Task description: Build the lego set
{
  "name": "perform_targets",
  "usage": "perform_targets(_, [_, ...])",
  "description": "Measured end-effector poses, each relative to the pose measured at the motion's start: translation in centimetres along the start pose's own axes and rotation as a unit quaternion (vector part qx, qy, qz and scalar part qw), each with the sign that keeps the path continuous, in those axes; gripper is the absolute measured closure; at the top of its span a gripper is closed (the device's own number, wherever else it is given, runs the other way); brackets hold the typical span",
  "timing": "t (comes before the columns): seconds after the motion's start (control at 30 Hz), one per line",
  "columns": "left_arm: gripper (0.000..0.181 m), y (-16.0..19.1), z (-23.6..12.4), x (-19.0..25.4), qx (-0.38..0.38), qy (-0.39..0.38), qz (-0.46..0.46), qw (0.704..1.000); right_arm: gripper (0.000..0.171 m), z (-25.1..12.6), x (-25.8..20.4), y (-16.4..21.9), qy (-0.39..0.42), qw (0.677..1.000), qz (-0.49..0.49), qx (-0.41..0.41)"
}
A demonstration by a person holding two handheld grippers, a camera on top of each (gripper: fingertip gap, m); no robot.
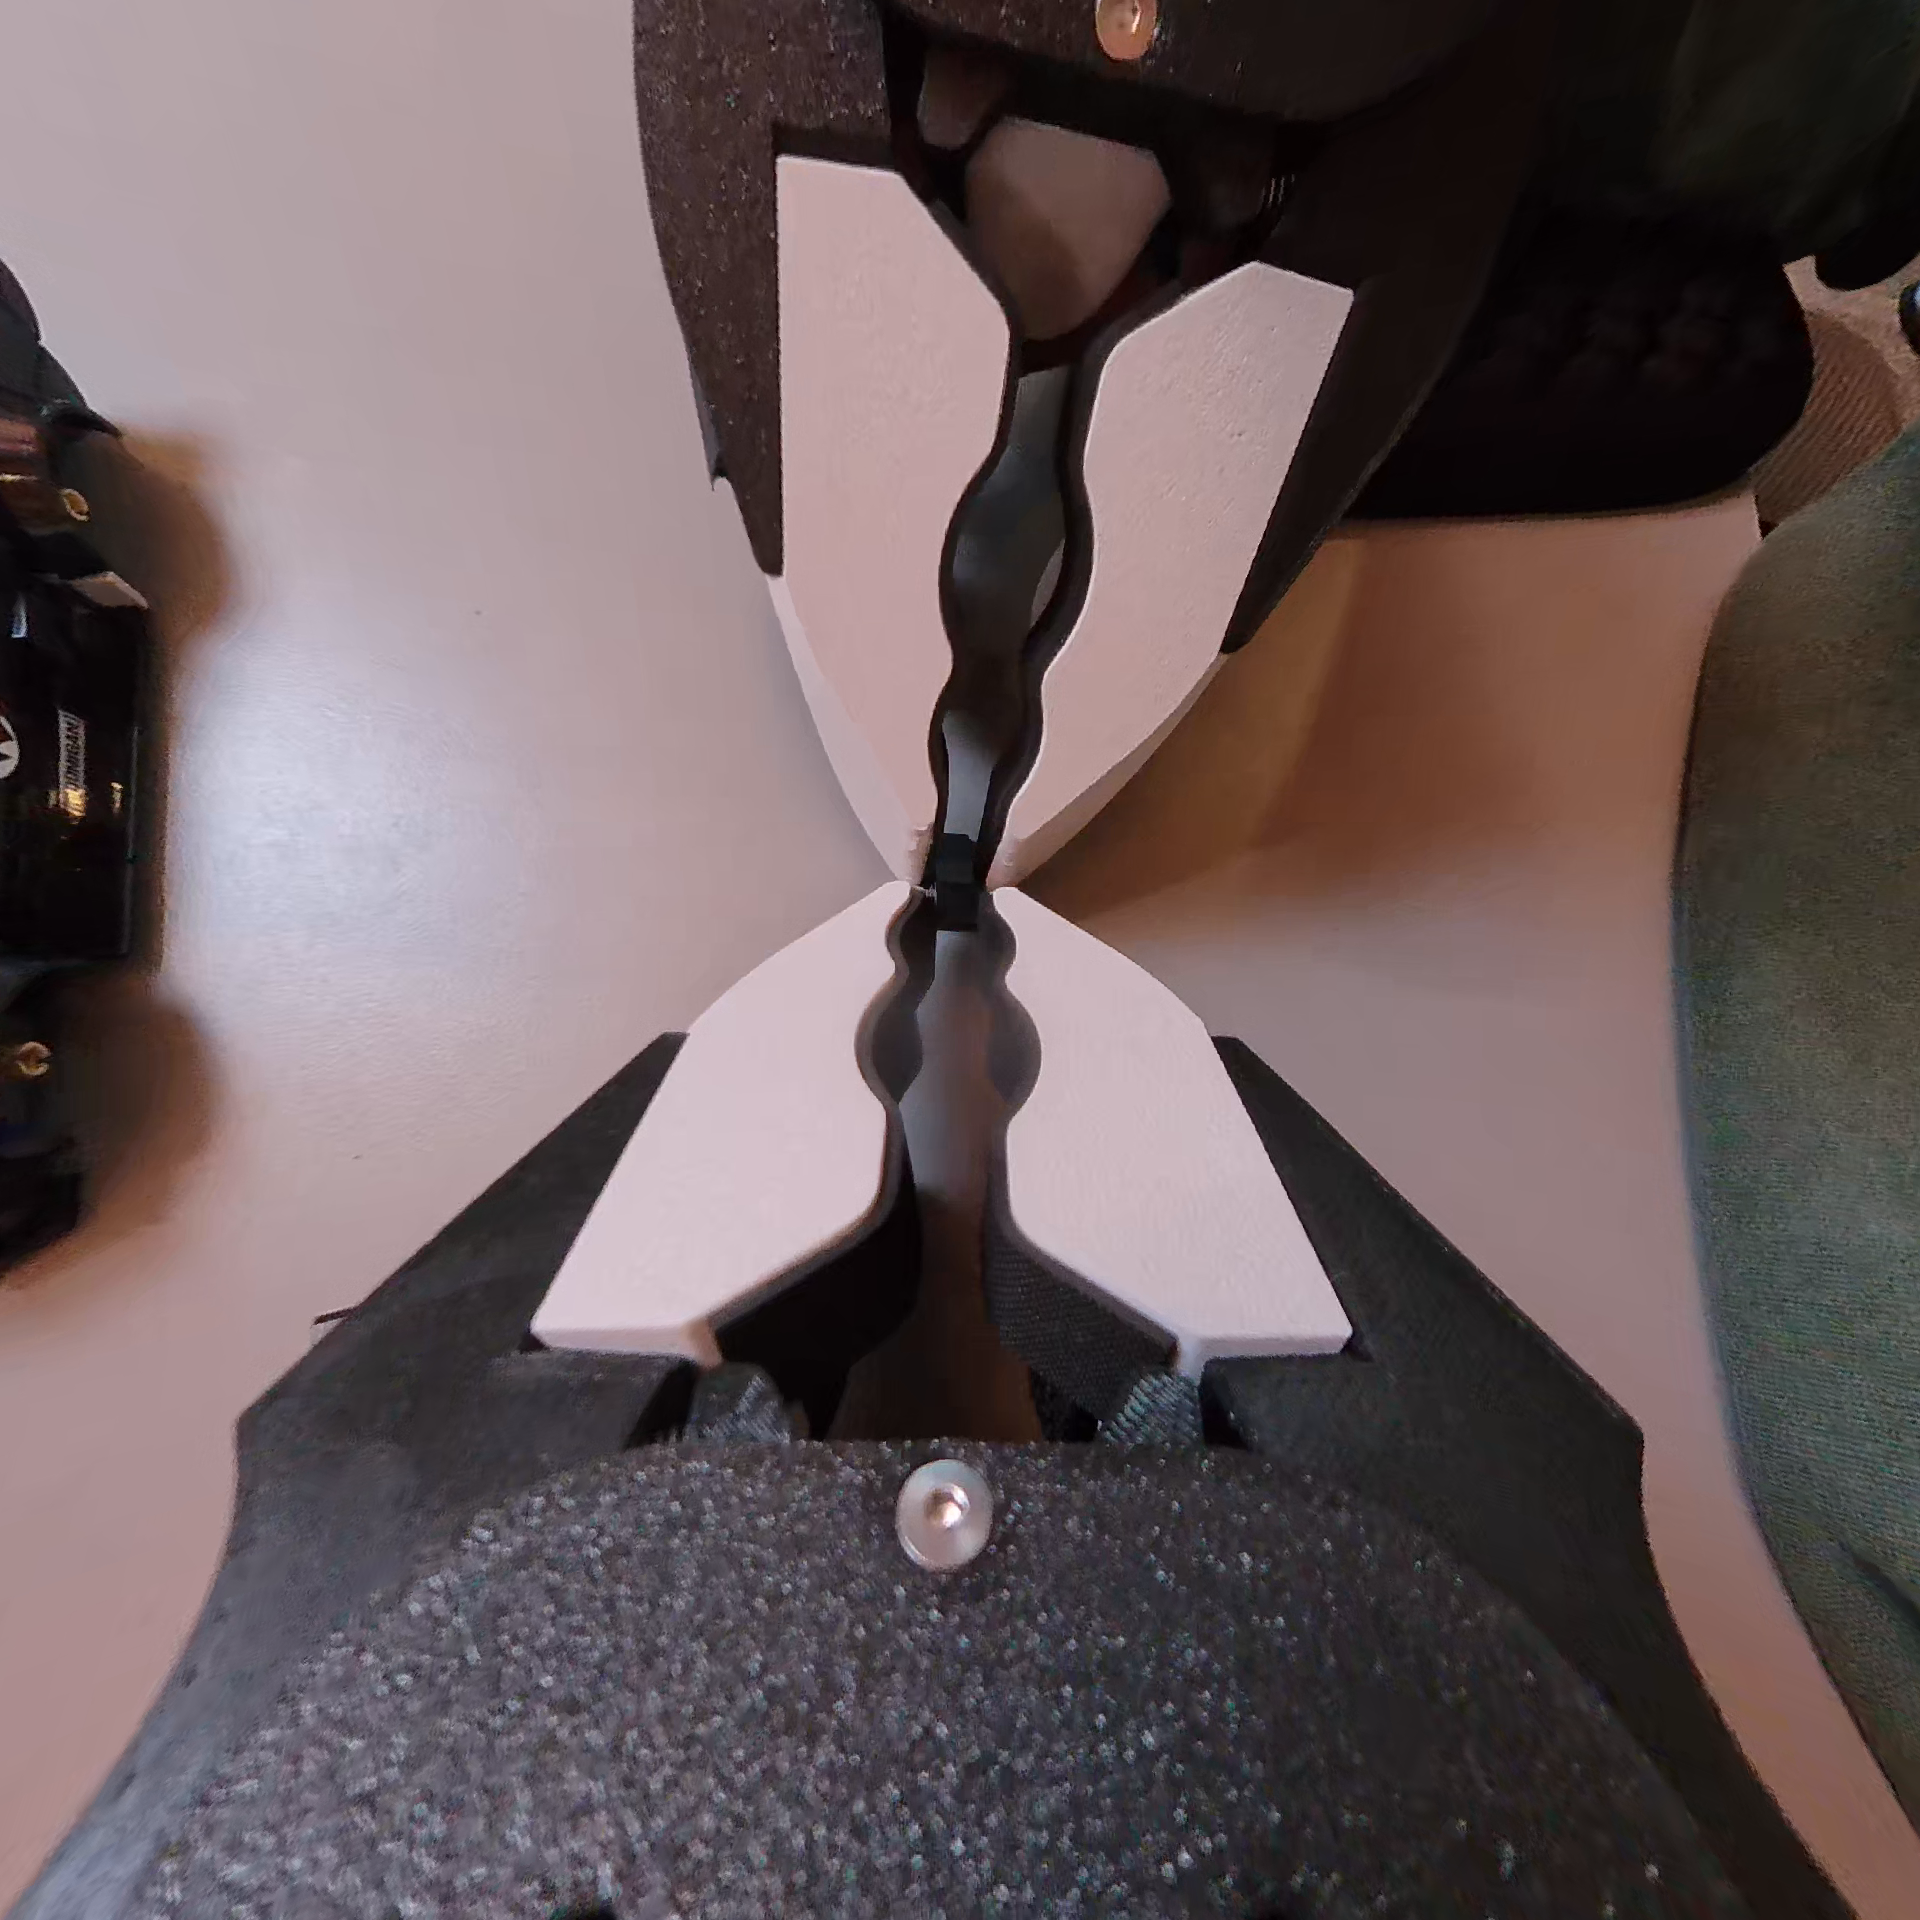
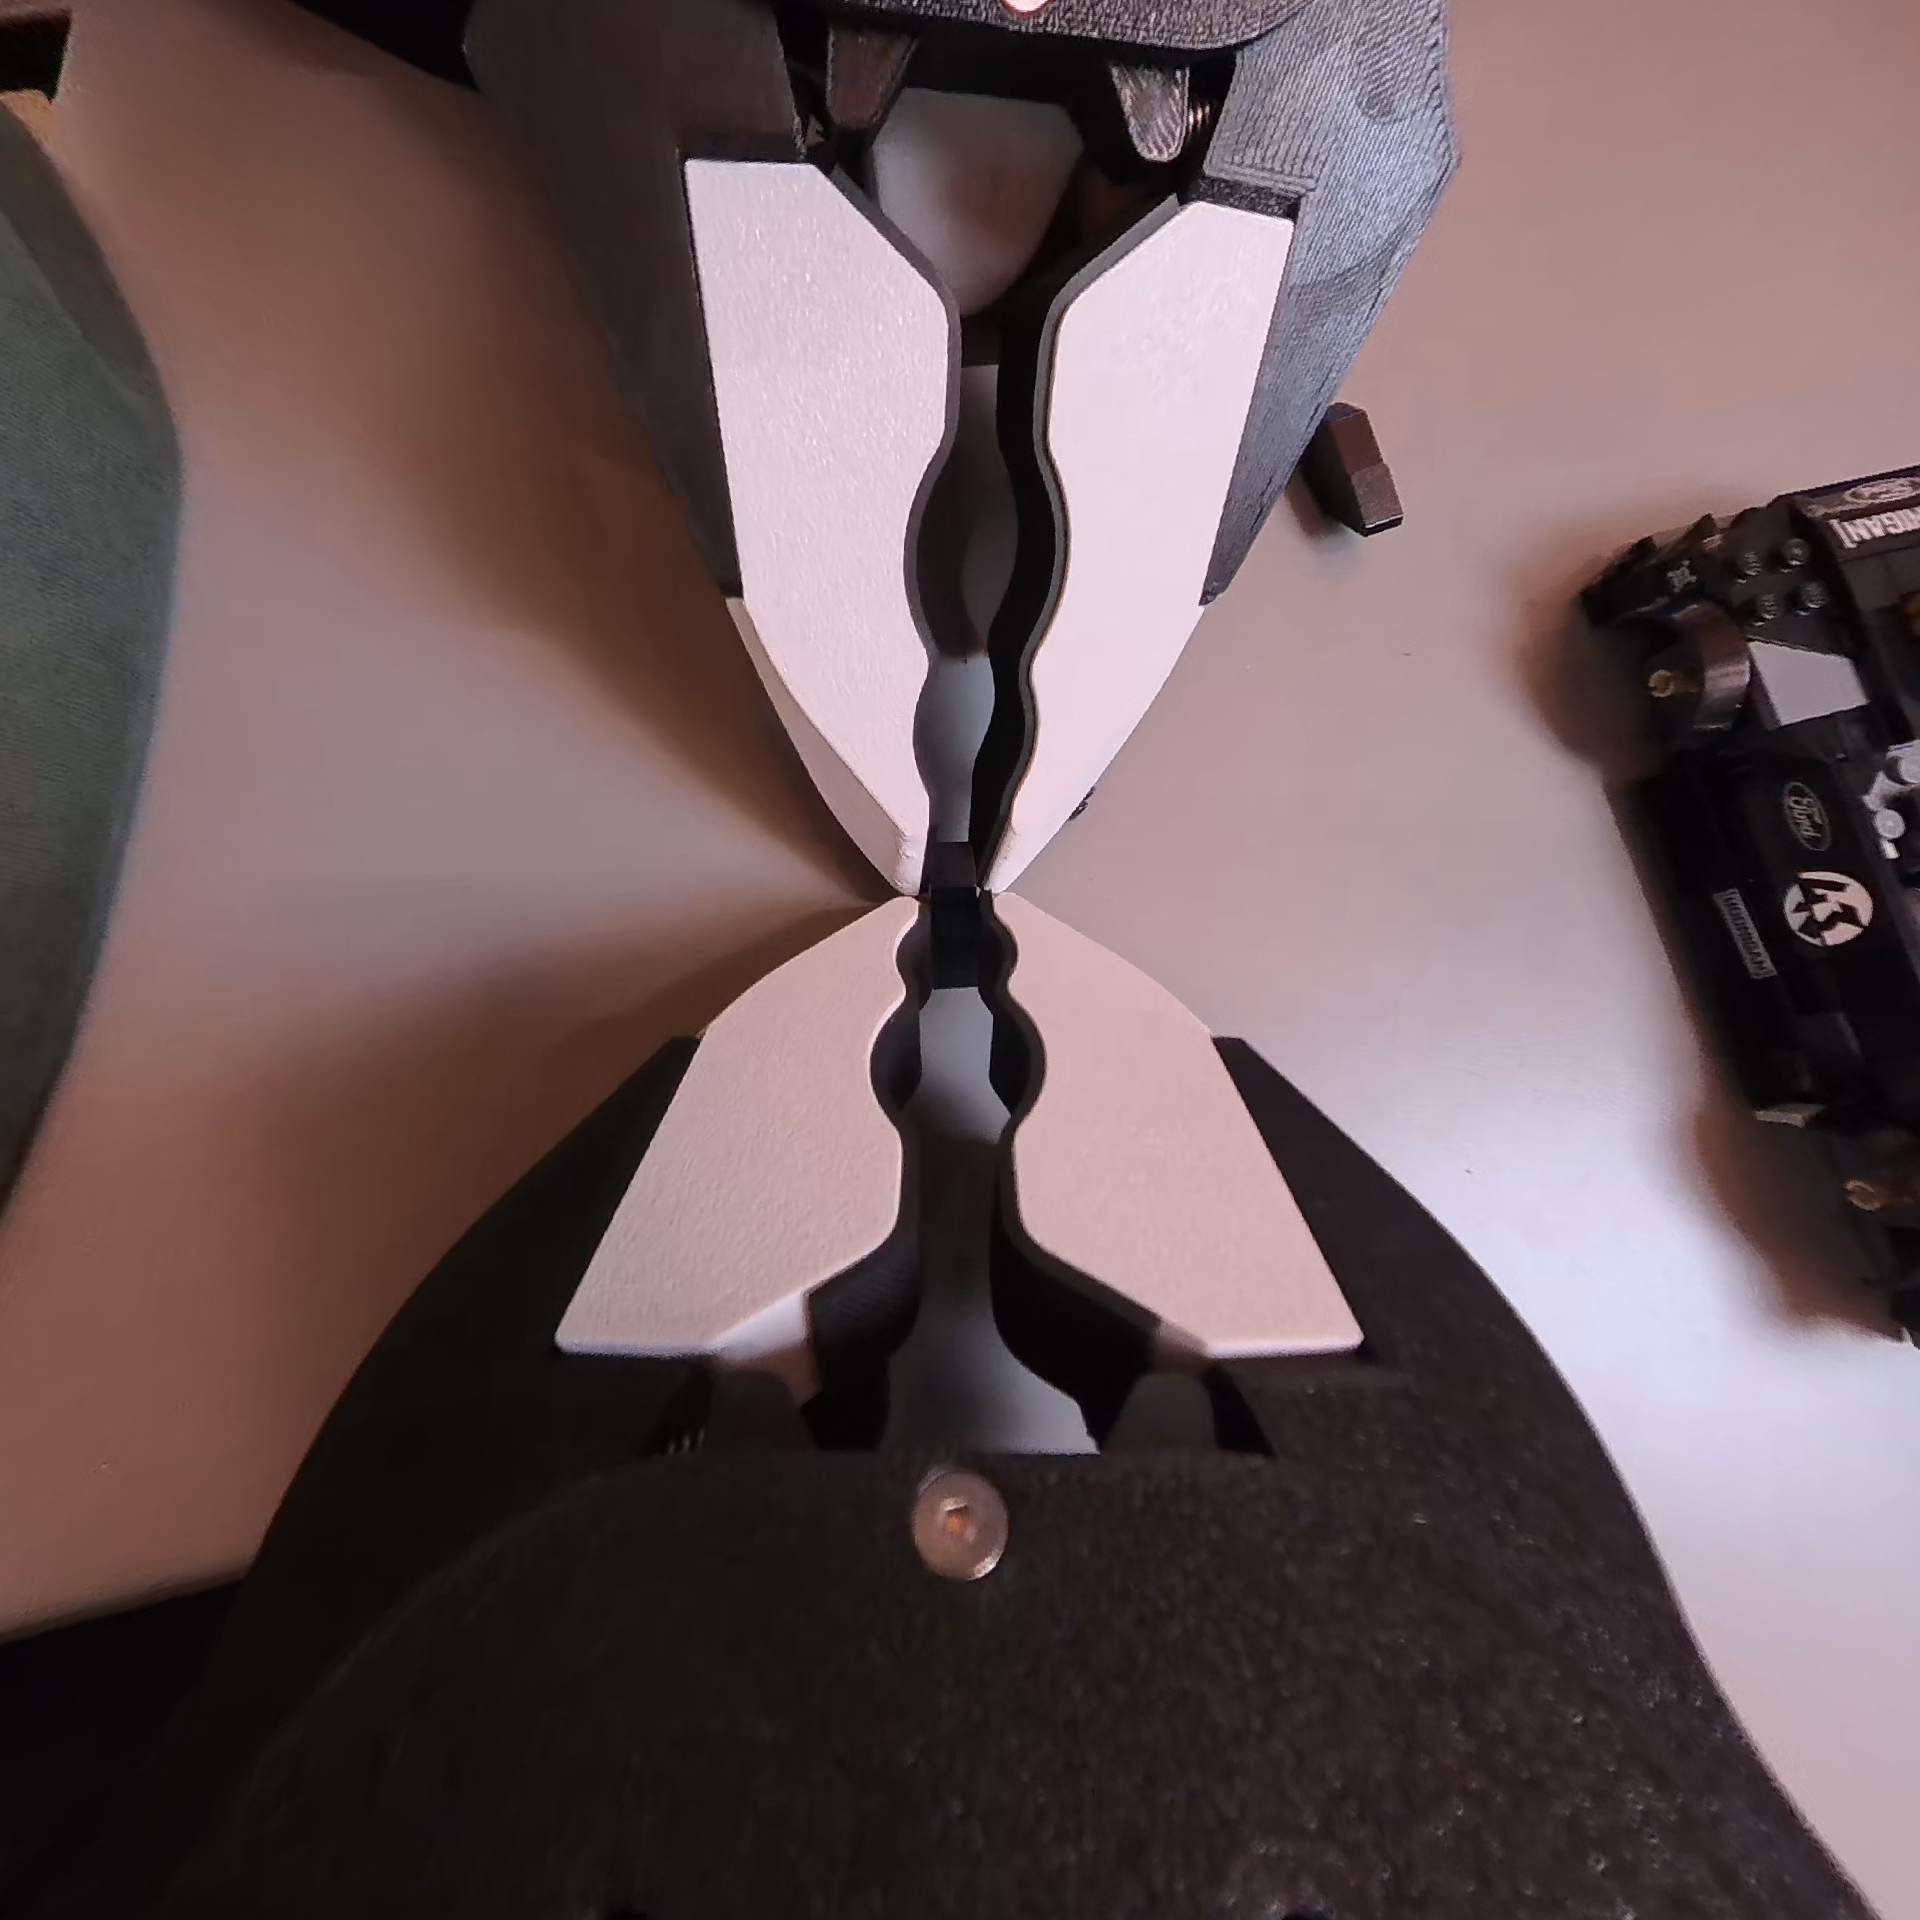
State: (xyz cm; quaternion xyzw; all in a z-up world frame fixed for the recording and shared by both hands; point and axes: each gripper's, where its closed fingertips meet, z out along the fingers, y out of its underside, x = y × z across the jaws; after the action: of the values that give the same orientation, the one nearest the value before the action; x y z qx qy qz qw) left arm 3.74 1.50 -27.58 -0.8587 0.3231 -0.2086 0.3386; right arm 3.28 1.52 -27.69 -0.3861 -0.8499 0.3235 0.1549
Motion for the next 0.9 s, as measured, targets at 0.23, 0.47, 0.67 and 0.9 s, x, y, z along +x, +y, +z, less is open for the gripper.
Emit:
perform_targets(0.23, [0.172,-0.02,0.04,-0.03,-0.015,0.004,-0.004,1.0,0.163,0.09,-0.02,0.15,-0.019,1.0,0.007,-0.016])
perform_targets(0.47, [0.172,0.21,0.15,-0.04,-0.03,0.005,-0.006,1.0,0.163,0.2,-0.04,0.22,-0.027,0.999,0.004,-0.035])
perform_targets(0.67, [0.172,0.2,0.18,-0.03,-0.024,0.011,-0.016,1.0,0.163,0.19,-0.05,0.17,-0.025,0.999,0.02,-0.023])
perform_targets(0.9, [0.161,-0.18,0.11,0.08,0.006,0.02,-0.022,1.0,0.161,-0.39,0.26,0.62,0.004,1.0,0.013,-0.008])
